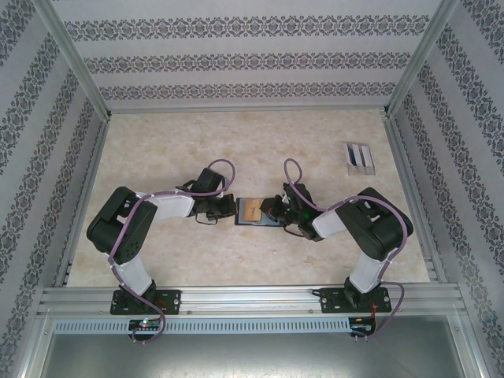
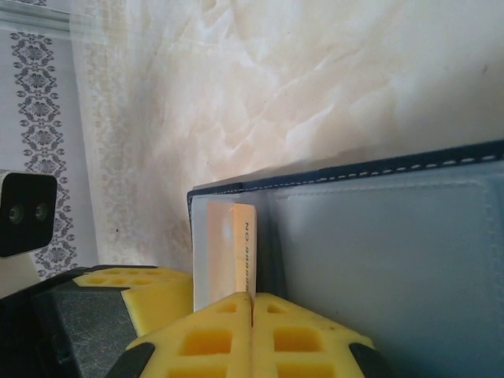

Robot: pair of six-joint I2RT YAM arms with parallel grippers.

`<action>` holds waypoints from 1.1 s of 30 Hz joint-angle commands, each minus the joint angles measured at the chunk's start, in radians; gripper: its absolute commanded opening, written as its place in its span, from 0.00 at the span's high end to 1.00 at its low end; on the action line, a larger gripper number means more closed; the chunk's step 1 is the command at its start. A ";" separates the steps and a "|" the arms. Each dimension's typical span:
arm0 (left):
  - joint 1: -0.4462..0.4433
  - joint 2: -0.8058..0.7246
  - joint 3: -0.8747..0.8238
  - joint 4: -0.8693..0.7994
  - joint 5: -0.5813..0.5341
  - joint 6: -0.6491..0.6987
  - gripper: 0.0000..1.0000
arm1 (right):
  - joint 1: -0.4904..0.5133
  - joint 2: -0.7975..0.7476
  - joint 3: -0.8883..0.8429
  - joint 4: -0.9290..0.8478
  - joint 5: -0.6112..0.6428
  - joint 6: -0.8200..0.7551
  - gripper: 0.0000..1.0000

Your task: Put the credit cards into the card holder

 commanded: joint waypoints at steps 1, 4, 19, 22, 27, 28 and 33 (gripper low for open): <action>-0.012 0.020 -0.039 -0.070 -0.030 -0.008 1.00 | 0.023 0.041 0.023 0.024 0.034 0.023 1.00; -0.012 0.015 -0.042 -0.068 -0.033 -0.013 1.00 | 0.050 0.051 0.046 0.019 0.056 0.028 0.99; -0.011 -0.017 -0.045 -0.093 -0.069 -0.006 0.85 | 0.047 0.002 0.061 -0.134 0.035 -0.074 0.75; -0.009 -0.033 -0.051 -0.089 -0.077 -0.005 0.73 | 0.028 -0.072 0.044 -0.211 0.053 -0.136 0.67; -0.006 -0.081 -0.063 -0.087 -0.078 -0.017 0.65 | -0.003 -0.188 0.039 -0.334 0.050 -0.230 0.61; -0.006 -0.087 -0.065 -0.082 -0.069 -0.018 0.64 | -0.006 -0.205 0.042 -0.362 0.055 -0.255 0.60; -0.006 -0.070 -0.066 -0.010 0.036 -0.043 0.60 | -0.016 -0.275 0.134 -0.662 0.135 -0.480 0.56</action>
